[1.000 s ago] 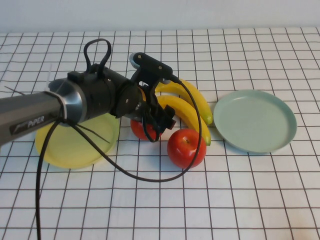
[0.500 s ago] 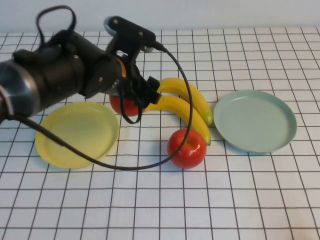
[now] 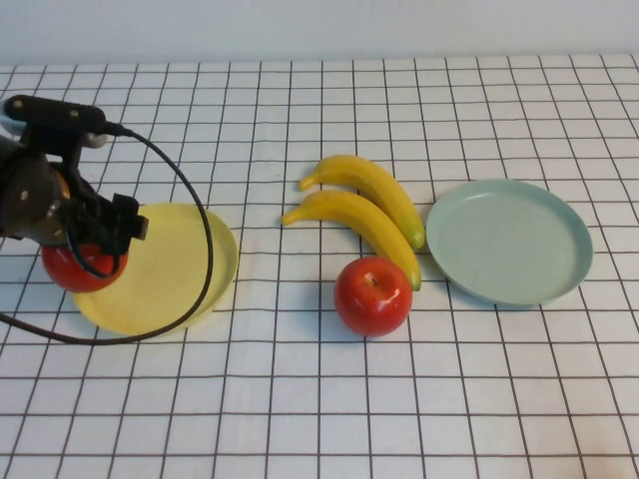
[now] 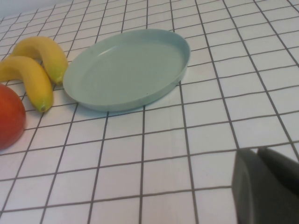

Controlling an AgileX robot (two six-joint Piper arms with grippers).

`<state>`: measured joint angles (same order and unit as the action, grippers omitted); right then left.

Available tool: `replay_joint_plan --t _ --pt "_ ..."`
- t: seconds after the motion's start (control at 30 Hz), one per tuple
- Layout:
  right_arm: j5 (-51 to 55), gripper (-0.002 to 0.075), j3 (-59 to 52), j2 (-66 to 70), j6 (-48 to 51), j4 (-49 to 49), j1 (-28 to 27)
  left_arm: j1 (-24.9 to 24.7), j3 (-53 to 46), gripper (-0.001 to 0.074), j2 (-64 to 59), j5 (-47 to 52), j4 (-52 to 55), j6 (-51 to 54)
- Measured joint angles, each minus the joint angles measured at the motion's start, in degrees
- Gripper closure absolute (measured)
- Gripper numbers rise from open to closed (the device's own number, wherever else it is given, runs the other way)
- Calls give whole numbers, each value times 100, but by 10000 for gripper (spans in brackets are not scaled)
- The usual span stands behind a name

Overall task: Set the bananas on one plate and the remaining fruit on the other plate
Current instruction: Put one type of fruit in the left plate

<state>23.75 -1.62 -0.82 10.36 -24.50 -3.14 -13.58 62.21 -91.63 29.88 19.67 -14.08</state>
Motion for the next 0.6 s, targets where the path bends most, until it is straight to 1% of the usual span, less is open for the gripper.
replay_joint_plan --t 0.13,0.33,0.6 --pt "0 741 0 0 0 0 0 38 -14 155 -50 -113 -47 -42" --pt "0 741 0 0 0 0 0 38 -14 155 -215 -454 -427 -30" --pt "0 741 0 0 0 0 0 38 -14 155 -540 -642 -503 -11"
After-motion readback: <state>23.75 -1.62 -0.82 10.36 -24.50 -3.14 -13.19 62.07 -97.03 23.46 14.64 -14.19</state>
